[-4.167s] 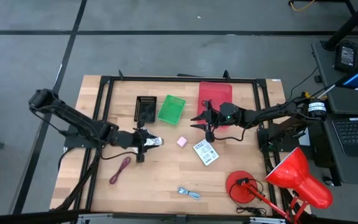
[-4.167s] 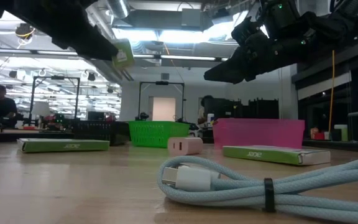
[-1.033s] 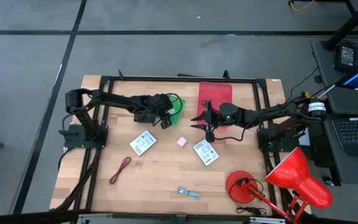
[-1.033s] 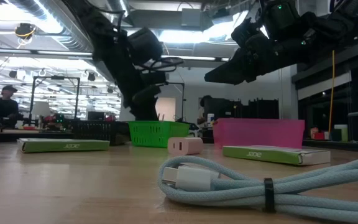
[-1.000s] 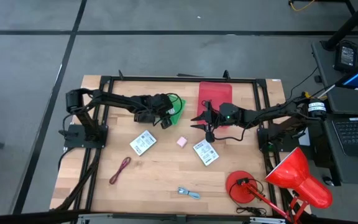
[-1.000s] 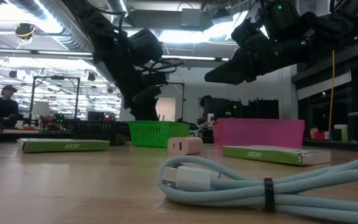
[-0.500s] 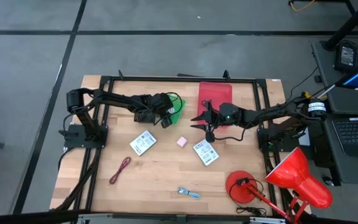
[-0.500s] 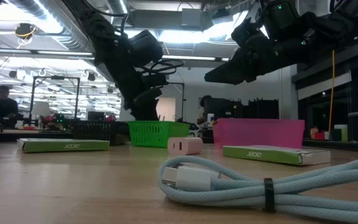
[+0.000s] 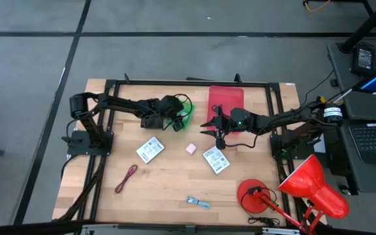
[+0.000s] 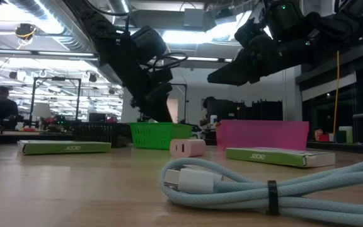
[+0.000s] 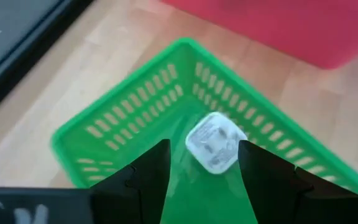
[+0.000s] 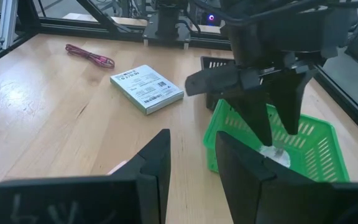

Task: Pick and place items into bin
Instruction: Put the green charger adapter into the green bin, then put the left white box into the black bin

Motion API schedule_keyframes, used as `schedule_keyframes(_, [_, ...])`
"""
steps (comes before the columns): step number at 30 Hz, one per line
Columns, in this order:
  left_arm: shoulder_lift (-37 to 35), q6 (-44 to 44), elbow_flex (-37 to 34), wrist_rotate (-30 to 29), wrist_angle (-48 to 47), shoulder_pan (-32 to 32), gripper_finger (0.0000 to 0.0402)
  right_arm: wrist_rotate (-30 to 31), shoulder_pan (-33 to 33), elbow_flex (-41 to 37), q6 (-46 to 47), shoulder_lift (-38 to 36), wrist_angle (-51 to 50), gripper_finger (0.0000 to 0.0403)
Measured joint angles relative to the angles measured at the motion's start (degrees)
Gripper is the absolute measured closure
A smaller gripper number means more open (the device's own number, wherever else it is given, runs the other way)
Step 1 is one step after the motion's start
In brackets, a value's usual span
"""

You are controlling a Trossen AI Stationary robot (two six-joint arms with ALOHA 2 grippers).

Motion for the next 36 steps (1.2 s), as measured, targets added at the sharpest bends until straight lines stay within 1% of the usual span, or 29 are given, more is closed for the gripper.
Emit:
schedule_keyframes(3, [0.0, 0.0, 0.0, -1.4, -0.2, 0.3, 0.0218, 0.0, 0.0, 0.0, 0.0, 0.0, 0.0, 0.0295])
schedule_keyframes(10, [-0.5, 2.3, 0.0, -1.4, -0.2, 0.3, 0.0221, 0.0, 0.0, 0.0, 0.0, 0.0, 0.0, 0.0295])
schedule_keyframes(15, [-3.3, 3.9, 0.0, -1.5, -0.4, -0.4, 0.0221, 0.0, 0.0, 0.0, 0.0, 0.0, 0.0, 0.0295])
schedule_keyframes(19, [-8.4, 5.6, 0.0, -0.7, -2.5, -1.9, 0.0223, 0.0, 0.0, 0.0, 0.0, 0.0, 0.0, 0.0295])
schedule_keyframes(22, [-13.0, 7.6, 0.0, -0.6, -6.5, -3.8, 0.0226, 0.0, 0.0, 0.0, 0.0, 0.0, 0.0, 0.0295])
schedule_keyframes(29, [-23.2, 7.2, 0.0, -0.6, -15.7, -9.4, 0.0240, 0.0, 0.0, 0.0, -0.1, 0.0, 0.0, 0.0295])
schedule_keyframes(36, [-30.8, 4.4, 0.0, -0.9, -21.5, -16.5, 0.0257, 0.0, 0.0, 0.0, 2.2, 0.0, 1.0, 0.0295])
